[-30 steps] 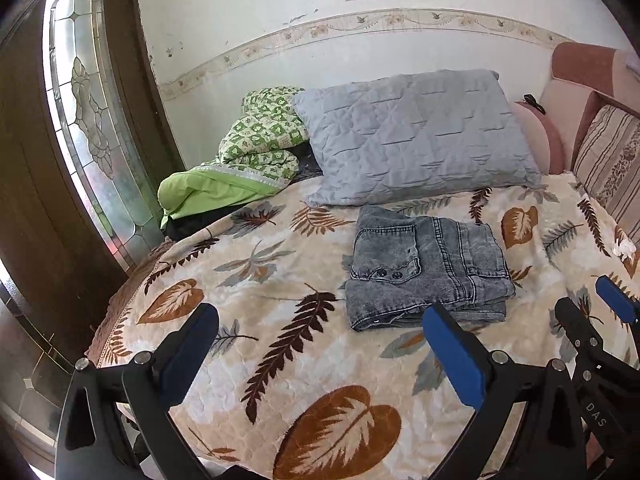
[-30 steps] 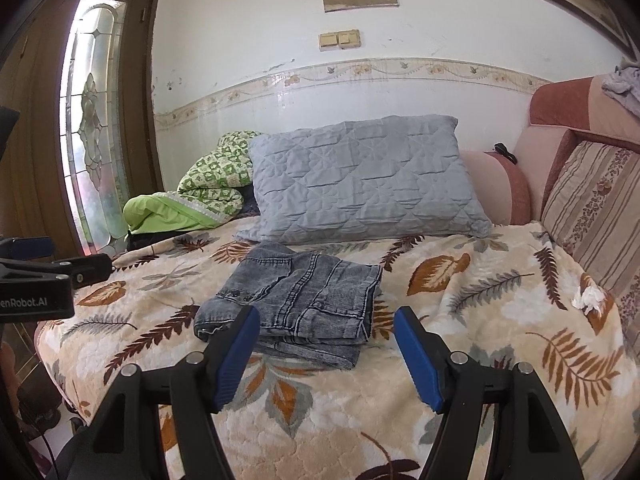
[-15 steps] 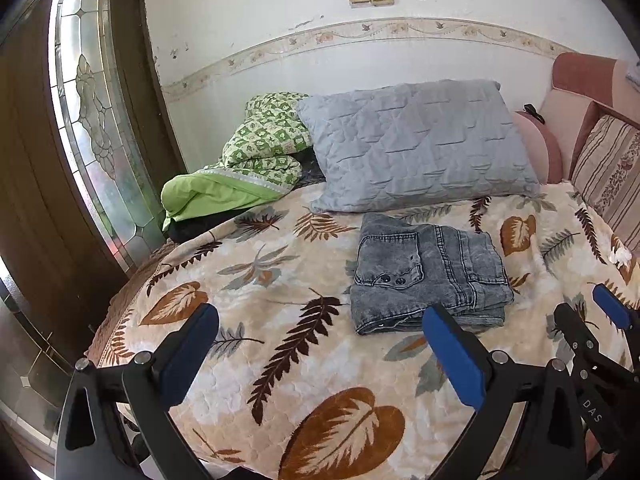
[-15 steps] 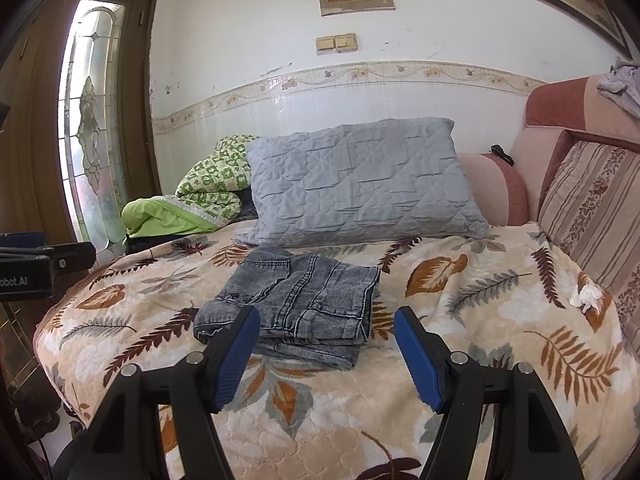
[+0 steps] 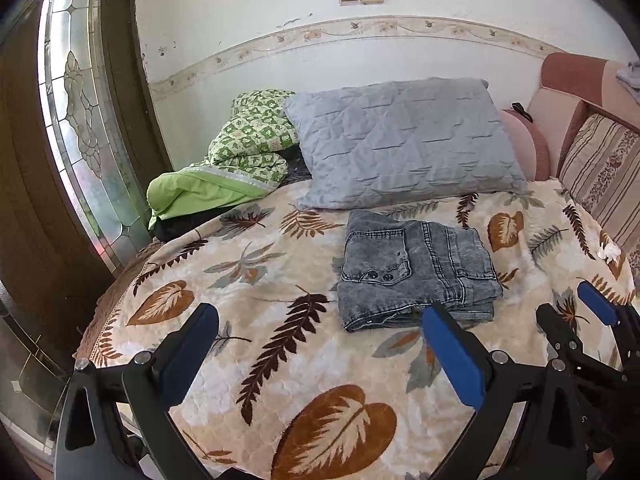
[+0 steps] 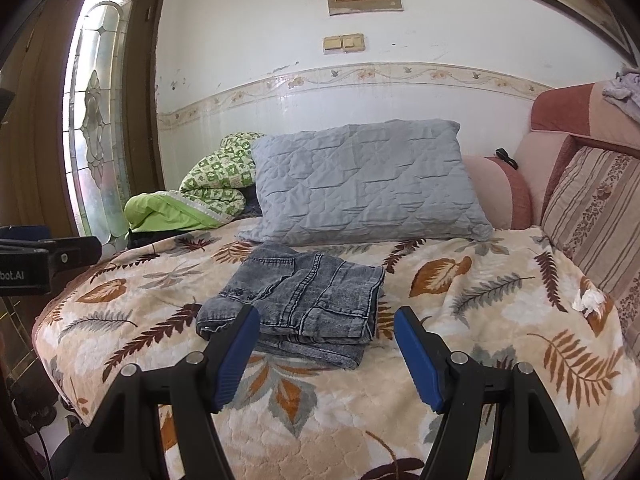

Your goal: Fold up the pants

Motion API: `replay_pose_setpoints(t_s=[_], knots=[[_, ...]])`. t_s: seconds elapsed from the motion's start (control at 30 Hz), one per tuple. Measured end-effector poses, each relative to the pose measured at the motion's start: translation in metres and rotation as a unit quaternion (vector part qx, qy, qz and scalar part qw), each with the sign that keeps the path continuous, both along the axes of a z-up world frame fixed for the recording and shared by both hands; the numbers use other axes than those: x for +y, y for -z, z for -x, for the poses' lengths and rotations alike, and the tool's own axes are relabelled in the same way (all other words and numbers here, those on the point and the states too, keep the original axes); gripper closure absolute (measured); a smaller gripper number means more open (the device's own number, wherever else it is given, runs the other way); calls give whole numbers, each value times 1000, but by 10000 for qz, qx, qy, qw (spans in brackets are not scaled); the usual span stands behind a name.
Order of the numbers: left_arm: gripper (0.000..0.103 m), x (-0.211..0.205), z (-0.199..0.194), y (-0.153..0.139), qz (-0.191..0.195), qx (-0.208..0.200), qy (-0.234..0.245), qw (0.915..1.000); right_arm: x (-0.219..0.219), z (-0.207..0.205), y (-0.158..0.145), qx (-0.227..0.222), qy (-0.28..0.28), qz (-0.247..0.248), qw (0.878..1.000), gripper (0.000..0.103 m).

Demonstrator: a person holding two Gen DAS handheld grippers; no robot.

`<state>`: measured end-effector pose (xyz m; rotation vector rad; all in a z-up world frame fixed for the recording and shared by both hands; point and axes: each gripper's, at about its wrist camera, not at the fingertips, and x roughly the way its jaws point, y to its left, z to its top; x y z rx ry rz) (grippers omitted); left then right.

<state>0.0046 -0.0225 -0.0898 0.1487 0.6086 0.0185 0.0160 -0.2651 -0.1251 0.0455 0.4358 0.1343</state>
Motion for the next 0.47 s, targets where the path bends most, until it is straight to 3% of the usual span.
replay_pose_setpoints(t_s=[0.47], knots=[[1, 0, -5, 10, 116, 112, 135, 9998, 8, -2, 4, 19, -101, 140, 9998, 30]])
